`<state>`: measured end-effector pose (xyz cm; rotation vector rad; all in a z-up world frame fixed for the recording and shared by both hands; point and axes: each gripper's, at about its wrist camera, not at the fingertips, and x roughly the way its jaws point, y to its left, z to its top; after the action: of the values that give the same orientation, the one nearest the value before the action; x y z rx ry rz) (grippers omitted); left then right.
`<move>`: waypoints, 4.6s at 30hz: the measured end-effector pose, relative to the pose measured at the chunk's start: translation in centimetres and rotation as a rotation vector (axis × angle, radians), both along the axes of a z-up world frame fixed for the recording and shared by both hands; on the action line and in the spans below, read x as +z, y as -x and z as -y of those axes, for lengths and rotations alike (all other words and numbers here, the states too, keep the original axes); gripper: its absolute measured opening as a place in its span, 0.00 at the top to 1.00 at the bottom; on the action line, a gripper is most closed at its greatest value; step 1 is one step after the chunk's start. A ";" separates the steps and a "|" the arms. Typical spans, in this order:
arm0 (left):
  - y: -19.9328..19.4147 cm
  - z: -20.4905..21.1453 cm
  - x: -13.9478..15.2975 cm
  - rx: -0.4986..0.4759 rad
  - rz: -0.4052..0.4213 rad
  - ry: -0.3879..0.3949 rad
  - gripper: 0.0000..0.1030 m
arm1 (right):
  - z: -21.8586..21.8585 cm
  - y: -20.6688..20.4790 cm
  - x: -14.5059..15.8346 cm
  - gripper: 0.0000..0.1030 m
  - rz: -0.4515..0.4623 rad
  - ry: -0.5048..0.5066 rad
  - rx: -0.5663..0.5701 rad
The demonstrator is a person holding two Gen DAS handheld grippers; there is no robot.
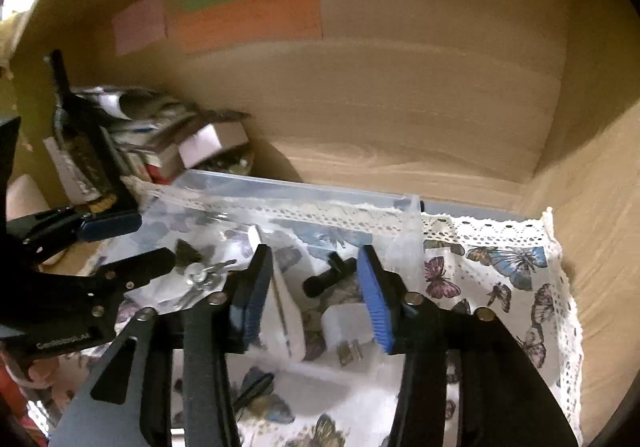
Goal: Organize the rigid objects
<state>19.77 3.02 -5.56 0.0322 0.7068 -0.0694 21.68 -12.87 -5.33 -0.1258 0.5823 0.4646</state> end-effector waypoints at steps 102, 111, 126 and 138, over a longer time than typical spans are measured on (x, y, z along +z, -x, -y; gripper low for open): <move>-3.0 -0.5 -3.0 -0.019 -0.073 0.055 0.59 | -2.8 -4.7 -4.5 0.86 -0.094 0.060 0.008; -2.7 -0.8 -2.5 0.003 -0.067 0.074 0.58 | -2.5 -3.9 -3.7 0.81 -0.070 0.085 0.002; 6.1 -0.2 5.4 0.023 0.228 0.081 0.36 | 1.3 7.2 4.7 0.46 0.240 -0.052 -0.004; 14.5 0.4 8.4 0.027 0.448 0.090 0.10 | 3.9 15.2 6.7 0.00 0.422 -0.144 -0.030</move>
<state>5.31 2.59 2.86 -0.0478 0.2556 -0.0650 6.45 -16.80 1.36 -0.0740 0.1365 0.4336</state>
